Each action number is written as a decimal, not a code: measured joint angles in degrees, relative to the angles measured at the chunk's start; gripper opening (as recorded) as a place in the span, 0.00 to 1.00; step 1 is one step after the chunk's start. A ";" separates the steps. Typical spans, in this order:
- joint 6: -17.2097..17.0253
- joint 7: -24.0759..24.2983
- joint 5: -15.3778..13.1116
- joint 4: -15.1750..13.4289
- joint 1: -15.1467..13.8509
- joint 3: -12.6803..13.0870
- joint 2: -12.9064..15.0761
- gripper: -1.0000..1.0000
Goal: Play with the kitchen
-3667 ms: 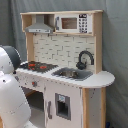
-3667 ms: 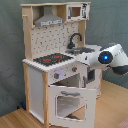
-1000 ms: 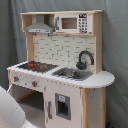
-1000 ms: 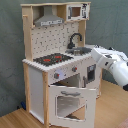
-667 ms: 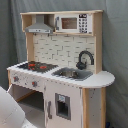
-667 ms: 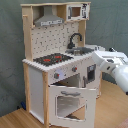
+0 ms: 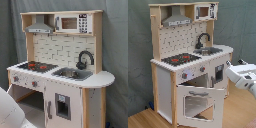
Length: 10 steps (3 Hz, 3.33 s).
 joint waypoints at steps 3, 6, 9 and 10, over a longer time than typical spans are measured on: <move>13.39 6.38 -0.72 -7.01 -2.88 -1.67 0.19 1.00; 26.53 4.27 -3.39 -12.22 -2.93 -11.07 0.22 1.00; 40.71 -0.17 -3.39 -13.34 -4.24 -20.74 0.32 1.00; 46.37 -0.19 -3.38 -13.47 -6.98 -20.51 0.39 1.00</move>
